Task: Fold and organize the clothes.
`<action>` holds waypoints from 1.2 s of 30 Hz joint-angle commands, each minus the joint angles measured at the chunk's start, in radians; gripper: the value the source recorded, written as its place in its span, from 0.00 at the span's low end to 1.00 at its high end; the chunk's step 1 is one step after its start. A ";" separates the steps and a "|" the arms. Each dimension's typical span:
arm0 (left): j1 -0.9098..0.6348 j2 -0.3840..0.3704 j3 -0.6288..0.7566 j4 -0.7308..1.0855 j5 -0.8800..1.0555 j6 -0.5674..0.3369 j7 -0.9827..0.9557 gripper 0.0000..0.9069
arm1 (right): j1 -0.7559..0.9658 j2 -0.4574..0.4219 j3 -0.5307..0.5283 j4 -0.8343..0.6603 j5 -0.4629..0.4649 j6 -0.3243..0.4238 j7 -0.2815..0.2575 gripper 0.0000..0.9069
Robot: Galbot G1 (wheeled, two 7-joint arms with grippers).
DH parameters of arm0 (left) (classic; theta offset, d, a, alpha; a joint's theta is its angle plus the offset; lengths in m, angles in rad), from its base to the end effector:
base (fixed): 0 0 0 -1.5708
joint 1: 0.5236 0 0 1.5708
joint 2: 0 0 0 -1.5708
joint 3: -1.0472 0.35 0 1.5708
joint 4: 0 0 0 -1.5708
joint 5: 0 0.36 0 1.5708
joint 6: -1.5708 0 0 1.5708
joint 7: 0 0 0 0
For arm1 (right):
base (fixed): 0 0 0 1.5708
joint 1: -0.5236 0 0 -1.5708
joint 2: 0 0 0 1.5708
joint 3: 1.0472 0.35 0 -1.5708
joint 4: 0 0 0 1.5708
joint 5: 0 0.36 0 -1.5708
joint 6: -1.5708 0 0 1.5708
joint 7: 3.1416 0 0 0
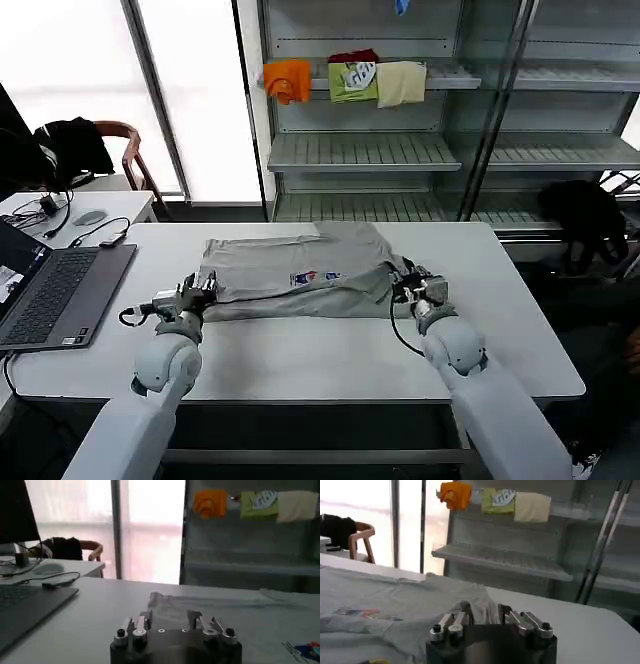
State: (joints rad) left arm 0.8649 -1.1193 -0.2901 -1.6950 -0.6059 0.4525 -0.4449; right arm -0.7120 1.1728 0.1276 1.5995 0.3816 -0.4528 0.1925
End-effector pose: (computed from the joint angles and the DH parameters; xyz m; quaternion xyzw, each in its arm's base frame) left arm 0.3981 0.0589 -0.2427 0.0685 -0.9873 0.0070 0.1435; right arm 0.4342 -0.0037 -0.2373 0.0764 -0.9869 0.0878 0.1113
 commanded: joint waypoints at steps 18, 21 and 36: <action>0.179 0.097 -0.085 -0.245 -0.020 0.043 0.042 1.00 | -0.045 -0.074 0.104 0.094 -0.091 0.112 0.008 1.00; 0.195 0.102 -0.095 -0.257 -0.021 0.043 0.045 1.00 | -0.052 -0.070 0.099 0.093 -0.078 0.105 -0.001 1.00; 0.286 0.124 -0.153 -0.236 -0.102 0.062 0.150 1.00 | -0.285 -0.126 0.133 0.236 0.153 -0.056 -0.006 1.00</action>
State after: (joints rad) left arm 1.0991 -1.0037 -0.4173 -1.9516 -0.6693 0.5086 -0.3571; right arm -0.8358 1.0750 0.2398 1.7597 0.3934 -0.4218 0.1934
